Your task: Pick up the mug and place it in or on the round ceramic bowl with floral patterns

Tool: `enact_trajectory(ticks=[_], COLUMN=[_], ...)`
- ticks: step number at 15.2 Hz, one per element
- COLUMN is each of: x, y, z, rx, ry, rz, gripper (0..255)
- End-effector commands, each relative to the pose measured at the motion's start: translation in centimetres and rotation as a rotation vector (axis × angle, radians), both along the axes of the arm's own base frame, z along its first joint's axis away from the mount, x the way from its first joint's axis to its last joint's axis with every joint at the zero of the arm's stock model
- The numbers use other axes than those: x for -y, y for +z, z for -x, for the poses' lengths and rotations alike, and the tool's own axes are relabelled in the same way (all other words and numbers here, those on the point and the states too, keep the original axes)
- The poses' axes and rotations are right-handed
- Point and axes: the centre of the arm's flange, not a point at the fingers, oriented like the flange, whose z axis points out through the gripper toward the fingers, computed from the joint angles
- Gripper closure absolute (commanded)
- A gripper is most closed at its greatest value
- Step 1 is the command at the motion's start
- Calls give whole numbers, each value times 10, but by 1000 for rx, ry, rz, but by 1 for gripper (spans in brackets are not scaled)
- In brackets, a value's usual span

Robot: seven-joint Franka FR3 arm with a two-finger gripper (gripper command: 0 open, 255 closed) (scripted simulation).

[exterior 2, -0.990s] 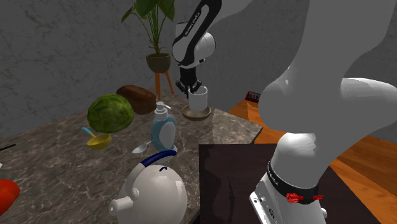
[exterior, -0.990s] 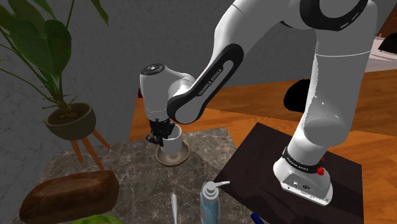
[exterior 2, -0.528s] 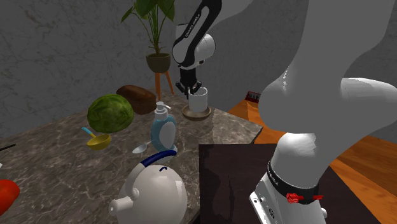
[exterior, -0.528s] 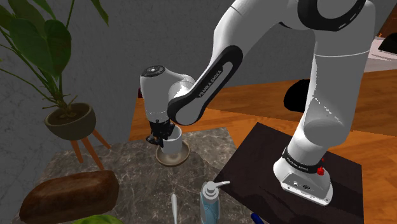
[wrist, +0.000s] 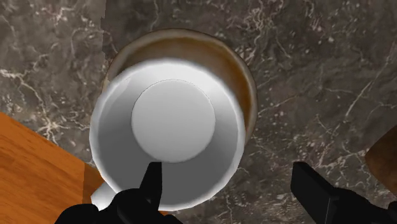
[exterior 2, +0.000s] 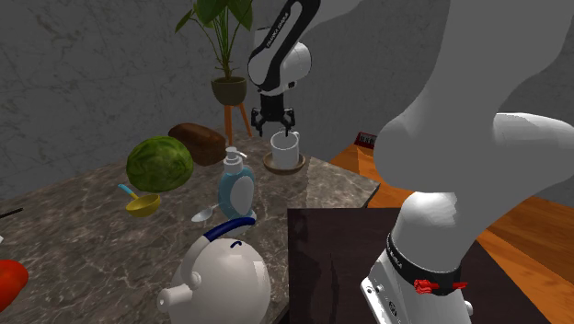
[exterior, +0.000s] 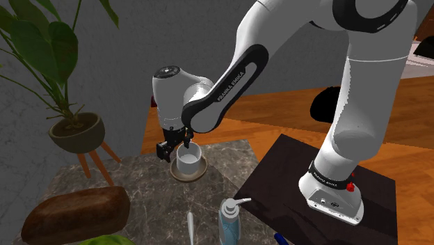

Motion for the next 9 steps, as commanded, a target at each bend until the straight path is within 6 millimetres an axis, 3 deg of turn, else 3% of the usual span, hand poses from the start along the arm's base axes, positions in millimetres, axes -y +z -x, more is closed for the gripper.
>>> enact_trajectory(ticks=[1, 2, 9], x=[-2, -2, -2], y=[24, 34, 34], z=[4, 5, 5], rx=[-1, -1, -1], ry=[0, 0, 0], rz=[0, 0, 0], gripper=[0, 0, 0])
